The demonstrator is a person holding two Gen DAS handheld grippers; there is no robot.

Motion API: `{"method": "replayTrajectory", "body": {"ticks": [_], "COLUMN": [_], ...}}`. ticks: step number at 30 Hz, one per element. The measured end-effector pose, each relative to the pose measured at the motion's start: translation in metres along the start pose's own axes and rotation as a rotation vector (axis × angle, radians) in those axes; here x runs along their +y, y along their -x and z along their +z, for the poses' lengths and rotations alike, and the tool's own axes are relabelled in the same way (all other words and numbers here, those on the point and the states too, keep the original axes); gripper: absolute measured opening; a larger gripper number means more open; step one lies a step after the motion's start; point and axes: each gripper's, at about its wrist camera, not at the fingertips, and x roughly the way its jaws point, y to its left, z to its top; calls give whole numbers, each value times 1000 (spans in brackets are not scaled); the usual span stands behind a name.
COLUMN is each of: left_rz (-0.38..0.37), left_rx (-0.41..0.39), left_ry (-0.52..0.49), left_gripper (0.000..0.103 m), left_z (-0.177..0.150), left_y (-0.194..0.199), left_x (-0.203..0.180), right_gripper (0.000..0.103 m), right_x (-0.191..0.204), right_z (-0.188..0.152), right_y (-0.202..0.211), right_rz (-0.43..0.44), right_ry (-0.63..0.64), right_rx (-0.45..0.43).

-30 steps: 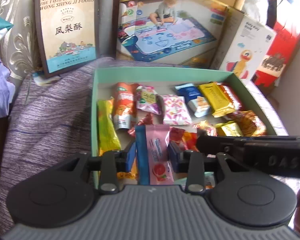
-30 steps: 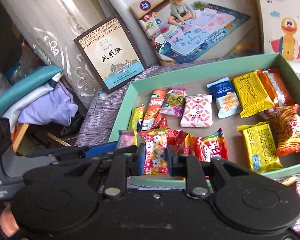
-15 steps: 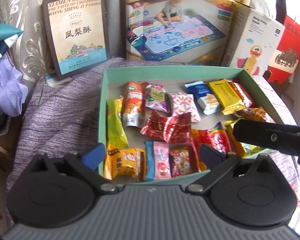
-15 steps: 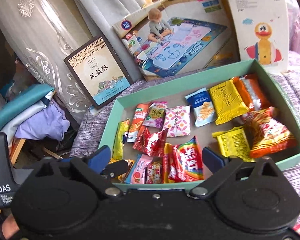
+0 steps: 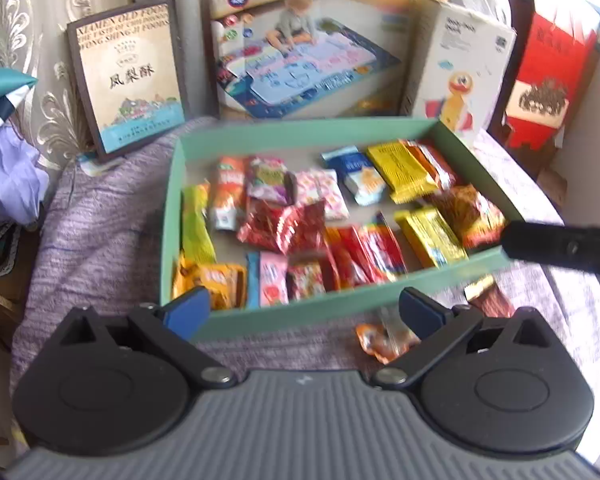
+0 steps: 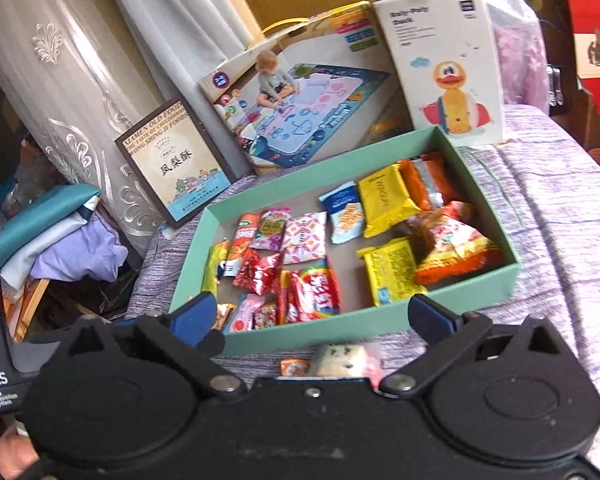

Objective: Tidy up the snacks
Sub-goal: 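Withdraw both grippers toward the snacks beside the box, then grasp the white round jelly cup with the left gripper while the right grasps the red candy bag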

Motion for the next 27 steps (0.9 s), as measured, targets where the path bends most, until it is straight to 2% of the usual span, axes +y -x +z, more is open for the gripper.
{"method": "replayTrajectory", "body": {"ticks": [9, 13, 17, 20, 22, 25, 27], "left_rz": [-22, -36, -11, -16, -21, 1, -4], "left_rx": [103, 129, 148, 160, 158, 149, 157], "left_ry": [-60, -104, -141, -127, -114, -115, -94], "left_gripper": [103, 103, 103, 103, 103, 103, 103], "left_z": [-31, -37, -41, -44, -45, -50, -52], "left_y": [-22, -35, -51, -56, -56, -52, -52], "left_x": [-33, -54, -64, -57, -49, -36, -27], "right_gripper": [103, 103, 103, 95, 85, 76, 75], "right_x": [-46, -57, -59, -59, -58, -50, -42], "right_z": [-27, -35, -42, -48, -52, -58, -60], "right_y": [6, 3, -2, -11, -19, -31, -39], "right_rz": [-41, -46, -56, -56, -47, -32, -25], "right_ry": [-98, -127, -129, -117, -112, -83, -53], "right_rx": [33, 41, 44, 71, 98, 133, 152]}}
